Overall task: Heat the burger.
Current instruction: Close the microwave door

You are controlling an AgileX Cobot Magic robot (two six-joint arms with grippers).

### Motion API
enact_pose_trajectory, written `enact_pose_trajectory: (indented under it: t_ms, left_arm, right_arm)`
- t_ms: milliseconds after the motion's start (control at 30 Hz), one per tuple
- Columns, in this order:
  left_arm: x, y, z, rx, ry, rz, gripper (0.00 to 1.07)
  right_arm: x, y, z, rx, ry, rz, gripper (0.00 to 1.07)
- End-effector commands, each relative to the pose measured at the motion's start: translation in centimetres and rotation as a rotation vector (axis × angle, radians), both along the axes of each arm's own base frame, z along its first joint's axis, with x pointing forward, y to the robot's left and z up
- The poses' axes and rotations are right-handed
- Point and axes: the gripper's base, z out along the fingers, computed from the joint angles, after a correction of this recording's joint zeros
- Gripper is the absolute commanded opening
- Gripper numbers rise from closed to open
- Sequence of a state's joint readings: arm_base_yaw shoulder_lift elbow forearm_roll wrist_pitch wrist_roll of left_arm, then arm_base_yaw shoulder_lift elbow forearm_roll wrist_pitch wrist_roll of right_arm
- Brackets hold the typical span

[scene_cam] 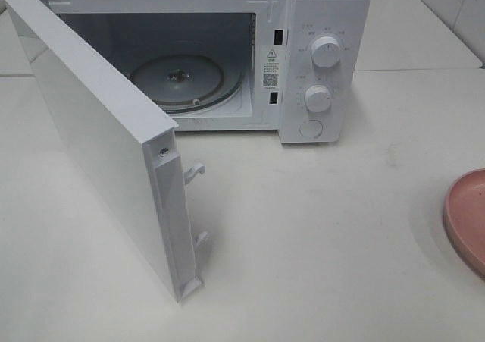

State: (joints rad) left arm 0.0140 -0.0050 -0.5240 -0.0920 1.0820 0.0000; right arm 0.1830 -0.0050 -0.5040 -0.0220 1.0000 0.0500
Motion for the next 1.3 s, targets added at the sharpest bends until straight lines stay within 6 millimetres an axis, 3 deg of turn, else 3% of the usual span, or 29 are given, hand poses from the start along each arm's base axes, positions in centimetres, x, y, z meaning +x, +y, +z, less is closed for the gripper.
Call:
enact_pose_trajectory:
  t_ms: [33,1300]
  left_arm:
    - [0.02,0.0,-0.02,-0.007,-0.013,0.005,1.0]
    - [0.02,0.0,-0.02,-0.007,-0.013,0.005,1.0]
  right_arm:
    - [-0.32,-0.05,-0.18,-0.01,-0.028,0.001,0.76]
    - [-0.32,-0.05,-0.18,-0.011,-0.028,0.002,0.76]
